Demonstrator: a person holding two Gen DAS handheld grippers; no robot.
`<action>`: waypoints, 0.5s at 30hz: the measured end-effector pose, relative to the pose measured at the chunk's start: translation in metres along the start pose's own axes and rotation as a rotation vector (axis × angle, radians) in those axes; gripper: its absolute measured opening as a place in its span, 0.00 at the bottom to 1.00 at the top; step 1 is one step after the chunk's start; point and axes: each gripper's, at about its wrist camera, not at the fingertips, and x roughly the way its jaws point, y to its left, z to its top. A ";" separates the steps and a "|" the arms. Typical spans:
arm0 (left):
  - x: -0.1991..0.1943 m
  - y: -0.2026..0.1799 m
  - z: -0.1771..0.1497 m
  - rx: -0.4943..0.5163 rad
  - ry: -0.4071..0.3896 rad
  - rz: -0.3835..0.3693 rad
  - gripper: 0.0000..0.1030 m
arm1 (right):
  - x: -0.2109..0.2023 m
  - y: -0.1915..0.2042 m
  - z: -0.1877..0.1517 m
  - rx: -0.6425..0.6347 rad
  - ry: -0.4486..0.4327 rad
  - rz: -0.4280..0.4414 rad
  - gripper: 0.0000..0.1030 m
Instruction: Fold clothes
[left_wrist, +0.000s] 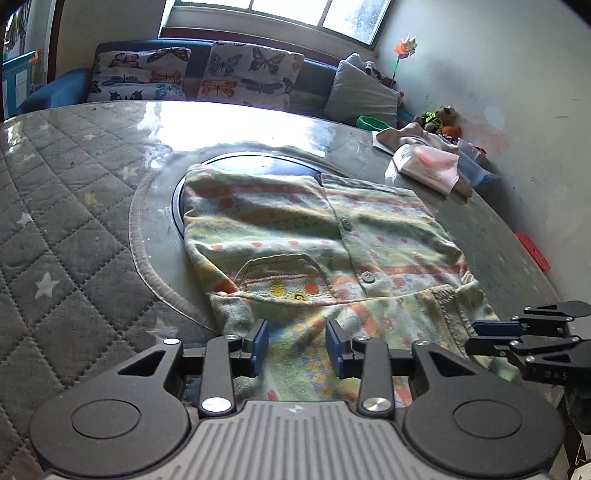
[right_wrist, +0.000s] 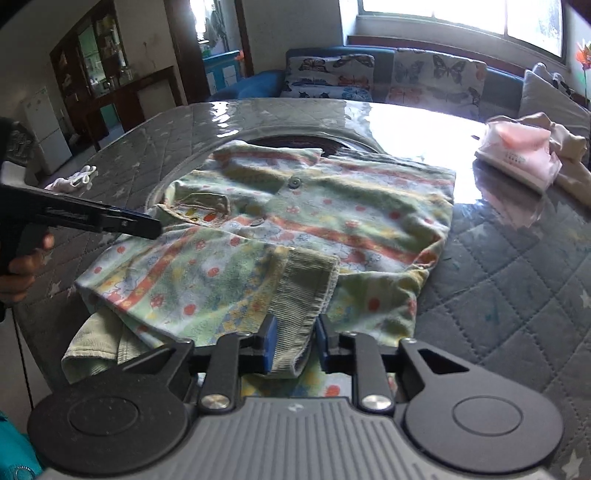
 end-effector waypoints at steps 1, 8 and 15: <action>-0.003 -0.004 -0.001 0.013 -0.003 -0.012 0.38 | -0.001 -0.004 0.000 0.022 0.006 0.009 0.19; -0.017 -0.037 -0.016 0.139 0.012 -0.091 0.43 | -0.006 0.003 -0.007 0.009 0.014 0.019 0.19; -0.016 -0.038 -0.025 0.200 0.048 -0.094 0.43 | -0.038 0.009 0.000 0.012 -0.056 0.010 0.03</action>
